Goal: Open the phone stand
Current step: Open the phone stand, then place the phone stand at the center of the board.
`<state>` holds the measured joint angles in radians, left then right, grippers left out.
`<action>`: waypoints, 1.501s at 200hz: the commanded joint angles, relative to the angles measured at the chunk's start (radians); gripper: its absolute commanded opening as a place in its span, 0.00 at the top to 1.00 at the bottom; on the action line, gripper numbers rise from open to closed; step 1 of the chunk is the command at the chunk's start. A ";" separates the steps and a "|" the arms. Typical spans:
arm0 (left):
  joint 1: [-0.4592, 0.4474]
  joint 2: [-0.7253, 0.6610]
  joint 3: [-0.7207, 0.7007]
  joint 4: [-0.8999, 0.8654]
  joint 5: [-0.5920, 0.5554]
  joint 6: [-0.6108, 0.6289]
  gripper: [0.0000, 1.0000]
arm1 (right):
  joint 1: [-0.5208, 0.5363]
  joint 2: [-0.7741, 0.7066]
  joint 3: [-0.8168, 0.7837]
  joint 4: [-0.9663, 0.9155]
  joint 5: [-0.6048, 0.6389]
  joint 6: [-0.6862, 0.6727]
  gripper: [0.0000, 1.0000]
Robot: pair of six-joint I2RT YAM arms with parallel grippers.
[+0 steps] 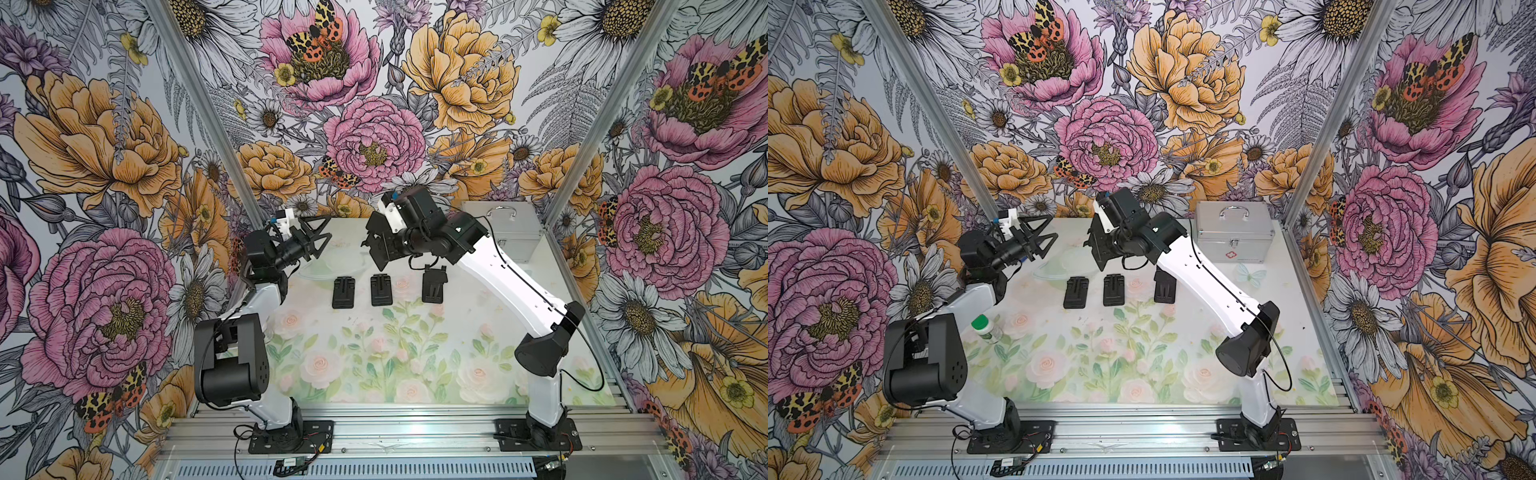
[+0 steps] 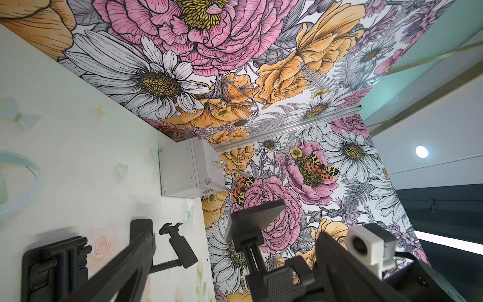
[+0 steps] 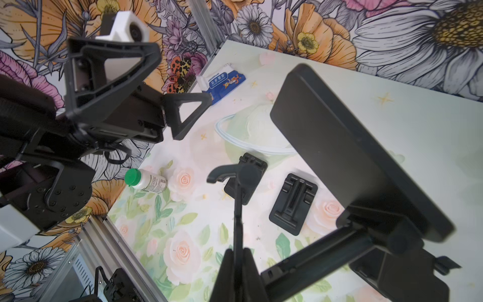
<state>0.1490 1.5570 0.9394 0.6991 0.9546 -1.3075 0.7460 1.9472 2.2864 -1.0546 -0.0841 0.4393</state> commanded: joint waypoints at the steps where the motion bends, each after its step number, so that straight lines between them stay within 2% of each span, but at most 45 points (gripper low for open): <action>1: 0.017 -0.072 -0.050 -0.034 -0.036 0.045 0.01 | -0.073 -0.077 -0.020 0.028 -0.014 0.065 1.00; 62: 0.019 -0.235 -0.211 -0.153 -0.055 0.123 0.01 | -0.270 -0.213 -0.163 0.059 -0.097 0.208 1.00; 105: 0.014 -0.346 -0.334 -0.188 -0.074 0.124 0.01 | -0.420 -0.410 -0.500 0.268 -0.217 0.371 1.00; 140: -0.030 -0.424 -0.383 -0.240 -0.122 0.126 0.01 | -0.531 -0.549 -0.745 0.420 -0.336 0.477 1.00; 154: -0.069 -0.469 -0.377 -0.326 -0.163 0.167 0.01 | -0.575 -0.607 -0.852 0.494 -0.386 0.529 1.00; 179: -0.151 -0.594 -0.319 -0.634 -0.293 0.312 0.01 | -0.648 -0.702 -1.048 0.644 -0.465 0.627 1.00; 211: -0.167 -0.720 -0.286 -0.912 -0.371 0.411 0.01 | -0.718 -0.791 -1.276 0.823 -0.530 0.754 1.00; 259: -0.170 -0.864 -0.331 -1.092 -0.405 0.449 0.01 | -0.788 -0.863 -1.576 1.131 -0.583 0.982 1.00; 300: -0.173 -0.867 -0.326 -1.147 -0.411 0.486 0.01 | -0.805 -0.859 -1.728 1.293 -0.589 1.089 1.00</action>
<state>-0.0177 0.6880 0.6205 -0.3698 0.5747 -0.8768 -0.0479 1.1057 0.6117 0.0151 -0.6445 1.4204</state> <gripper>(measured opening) 0.987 0.077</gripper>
